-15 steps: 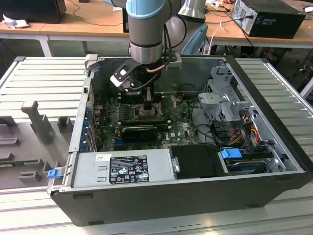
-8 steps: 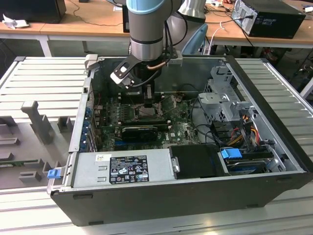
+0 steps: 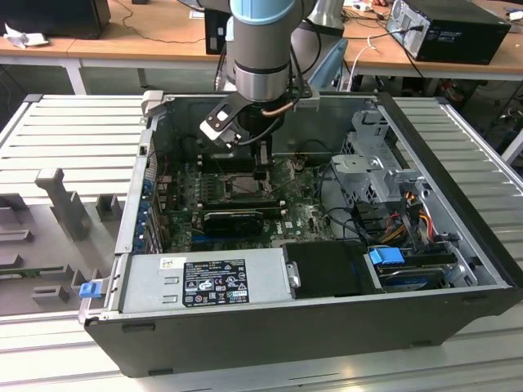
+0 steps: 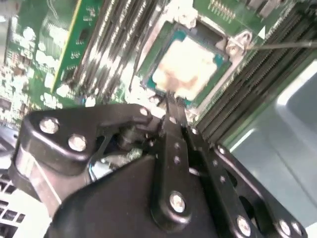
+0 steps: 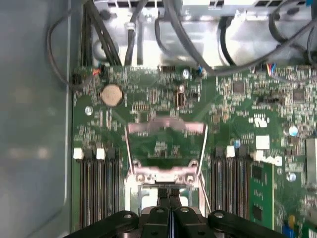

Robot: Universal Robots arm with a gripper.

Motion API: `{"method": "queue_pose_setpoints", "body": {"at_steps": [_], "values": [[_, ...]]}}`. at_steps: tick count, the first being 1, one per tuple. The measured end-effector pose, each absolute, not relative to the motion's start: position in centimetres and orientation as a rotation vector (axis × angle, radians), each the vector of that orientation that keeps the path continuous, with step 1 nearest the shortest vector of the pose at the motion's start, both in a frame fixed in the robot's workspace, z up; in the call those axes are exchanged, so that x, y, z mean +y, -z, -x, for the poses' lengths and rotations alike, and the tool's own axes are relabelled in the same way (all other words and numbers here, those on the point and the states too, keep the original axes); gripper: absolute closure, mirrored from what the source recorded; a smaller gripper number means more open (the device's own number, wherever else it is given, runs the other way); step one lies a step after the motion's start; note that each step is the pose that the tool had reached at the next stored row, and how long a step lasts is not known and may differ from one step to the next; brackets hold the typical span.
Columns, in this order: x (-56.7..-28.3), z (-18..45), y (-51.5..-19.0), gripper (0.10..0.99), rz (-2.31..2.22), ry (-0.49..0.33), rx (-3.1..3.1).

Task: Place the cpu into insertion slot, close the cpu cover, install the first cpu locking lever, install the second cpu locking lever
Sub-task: 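Close the cpu cover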

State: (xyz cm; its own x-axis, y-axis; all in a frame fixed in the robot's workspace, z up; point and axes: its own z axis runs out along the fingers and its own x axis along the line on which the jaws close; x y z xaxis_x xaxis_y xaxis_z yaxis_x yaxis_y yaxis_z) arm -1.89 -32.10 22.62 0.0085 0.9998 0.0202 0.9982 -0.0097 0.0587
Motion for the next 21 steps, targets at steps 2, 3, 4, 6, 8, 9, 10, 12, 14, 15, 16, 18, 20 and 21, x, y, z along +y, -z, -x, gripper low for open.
{"method": "queue_pose_setpoints", "body": {"at_steps": [2, 3, 4, 6, 8, 9, 10, 12, 14, 15, 16, 18, 20, 21], "values": [[-32.1, 1.9, -22.8, 0.980, -2.212, -0.086, 2.191], [-32.1, 1.9, -23.1, 0.980, -2.212, -0.085, 2.192], [-32.1, 1.9, -23.4, 0.980, -2.212, -0.085, 2.192], [-32.1, 1.9, -24.1, 0.980, -2.213, -0.084, 2.192], [-32.1, 0.9, -24.7, 0.980, -2.217, -0.075, 2.196], [-32.1, 0.6, -24.7, 0.980, -2.218, -0.074, 2.197], [-32.1, 0.3, -24.7, 0.980, -2.219, -0.071, 2.198], [-32.1, 0.0, -25.1, 0.980, -2.221, -0.066, 2.200], [-32.1, -0.1, -25.7, 0.980, -2.223, -0.063, 2.202], [-32.1, -0.3, -26.0, 0.980, -2.225, -0.060, 2.204], [-32.1, -0.7, -26.1, 0.980, -2.227, -0.056, 2.206], [-32.1, -2.3, -26.1, 0.980, -2.235, -0.048, 2.213], [-32.1, -3.2, -26.1, 0.980, -2.240, -0.050, 2.218], [-32.1, -3.7, -26.0, 0.980, -2.240, -0.051, 2.219]]}}
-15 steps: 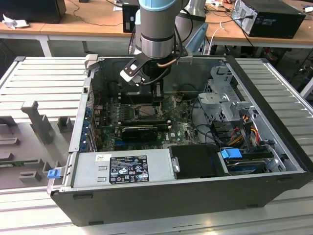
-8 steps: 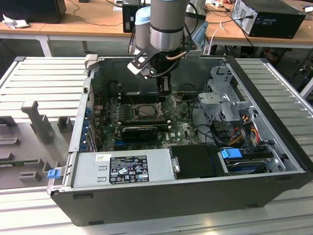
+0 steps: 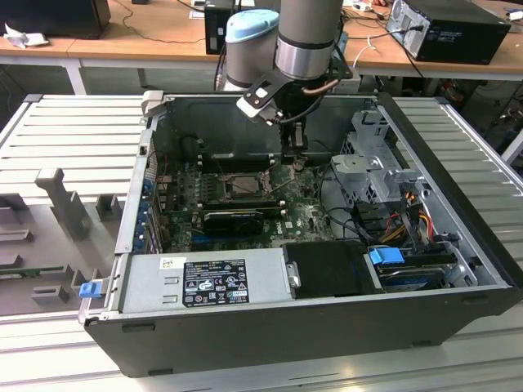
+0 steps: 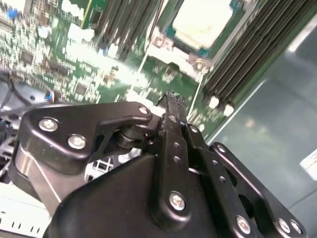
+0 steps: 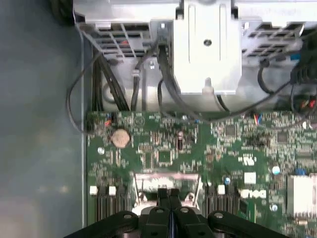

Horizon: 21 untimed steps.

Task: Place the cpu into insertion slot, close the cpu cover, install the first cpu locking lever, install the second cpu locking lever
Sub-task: 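Close the cpu cover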

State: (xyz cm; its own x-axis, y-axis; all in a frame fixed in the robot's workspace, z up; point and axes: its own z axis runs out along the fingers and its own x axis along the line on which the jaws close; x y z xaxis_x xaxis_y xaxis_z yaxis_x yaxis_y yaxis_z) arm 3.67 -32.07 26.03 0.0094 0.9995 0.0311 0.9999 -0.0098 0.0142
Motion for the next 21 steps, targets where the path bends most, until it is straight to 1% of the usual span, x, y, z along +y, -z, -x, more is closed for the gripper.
{"method": "queue_pose_setpoints", "body": {"at_steps": [12, 15, 21], "values": [[-32.1, -7.1, -24.9, 0.980, 2.152, 0.048, -2.272], [-32.1, -7.1, -24.3, 0.980, 2.151, 0.048, -2.273], [-32.1, -6.0, -24.3, 0.980, 2.151, 0.048, -2.273]]}}
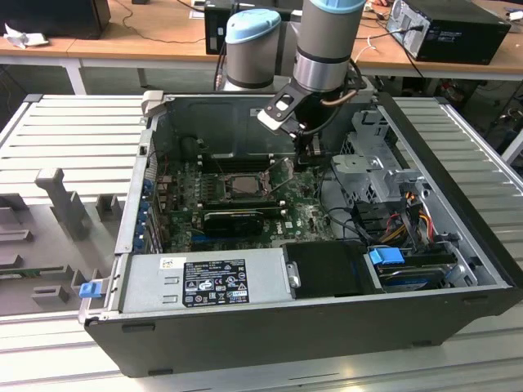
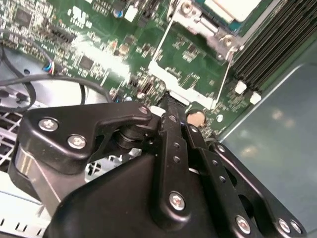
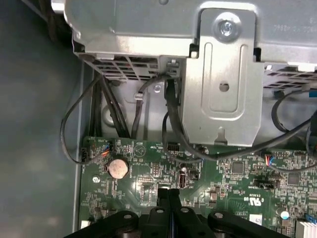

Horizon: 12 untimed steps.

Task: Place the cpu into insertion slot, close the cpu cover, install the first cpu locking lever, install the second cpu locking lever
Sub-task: 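Close the cpu cover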

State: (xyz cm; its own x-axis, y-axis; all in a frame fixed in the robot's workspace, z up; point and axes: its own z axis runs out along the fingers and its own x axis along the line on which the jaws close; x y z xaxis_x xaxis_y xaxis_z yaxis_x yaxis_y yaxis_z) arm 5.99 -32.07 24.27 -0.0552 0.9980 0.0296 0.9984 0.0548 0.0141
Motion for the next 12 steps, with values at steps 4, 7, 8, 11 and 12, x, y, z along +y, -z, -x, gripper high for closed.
{"method": "queue_pose_setpoints", "body": {"at_steps": [4, 7, 8, 11, 12], "values": [[-32.1, -5.3, -24.3, 0.980, 2.151, 0.048, -2.273], [-32.1, -4.3, -24.3, 0.980, 2.151, 0.048, -2.273], [-32.1, -4.0, -24.3, 0.980, 2.151, 0.048, -2.273], [-32.1, -3.1, -24.3, 0.980, 2.151, 0.048, -2.273], [-32.1, -2.7, -24.2, 0.980, 2.151, 0.048, -2.273]]}}
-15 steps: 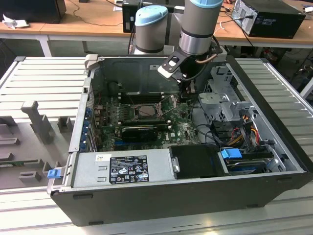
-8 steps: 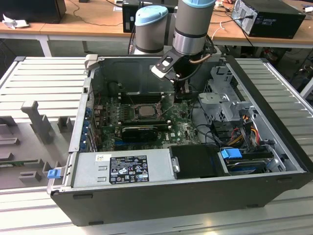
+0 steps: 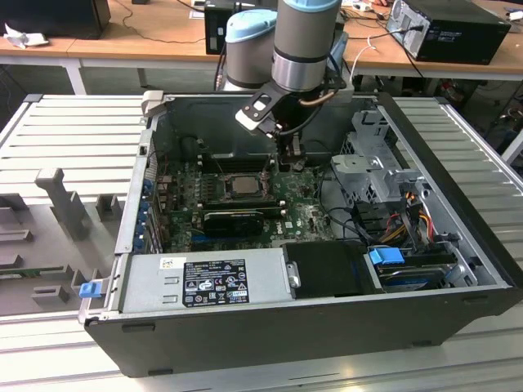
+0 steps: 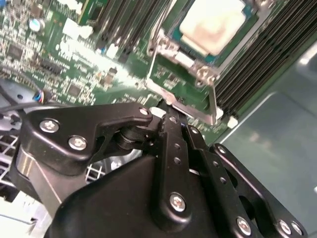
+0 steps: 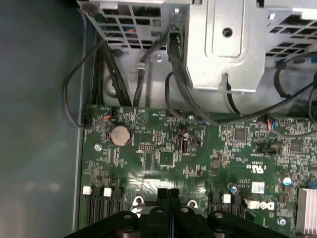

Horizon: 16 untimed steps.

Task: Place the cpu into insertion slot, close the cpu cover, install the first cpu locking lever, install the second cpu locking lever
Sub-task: 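Close the cpu cover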

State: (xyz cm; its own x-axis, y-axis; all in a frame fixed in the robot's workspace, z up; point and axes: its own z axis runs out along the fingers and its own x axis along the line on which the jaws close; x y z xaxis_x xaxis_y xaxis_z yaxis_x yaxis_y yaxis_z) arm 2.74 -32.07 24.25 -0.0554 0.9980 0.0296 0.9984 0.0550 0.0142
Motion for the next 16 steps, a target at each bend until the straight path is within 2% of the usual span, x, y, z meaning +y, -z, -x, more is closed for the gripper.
{"method": "queue_pose_setpoints", "body": {"at_steps": [8, 16], "values": [[-32.1, -0.5, -24.1, 0.980, 2.151, 0.048, -2.273], [-32.1, 2.2, -22.5, 0.980, 2.150, 0.048, -2.274]]}}
